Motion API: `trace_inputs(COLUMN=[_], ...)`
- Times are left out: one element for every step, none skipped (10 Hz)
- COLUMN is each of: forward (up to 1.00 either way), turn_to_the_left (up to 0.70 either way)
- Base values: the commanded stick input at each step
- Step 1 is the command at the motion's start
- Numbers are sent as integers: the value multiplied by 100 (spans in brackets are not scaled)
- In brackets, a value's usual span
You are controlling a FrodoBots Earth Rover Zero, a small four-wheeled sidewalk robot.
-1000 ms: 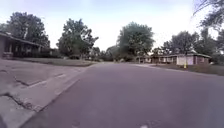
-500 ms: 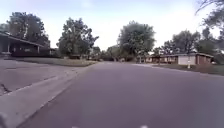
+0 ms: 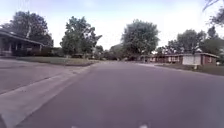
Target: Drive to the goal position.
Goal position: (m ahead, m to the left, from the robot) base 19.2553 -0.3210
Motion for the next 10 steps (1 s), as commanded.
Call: trace_inputs(forward=[100, 100, 100, 100, 100, 100, 100, 100, 100, 100], turn_to_the_left=[0, 0, 0, 0, 0, 0, 0, 0, 0, 0])
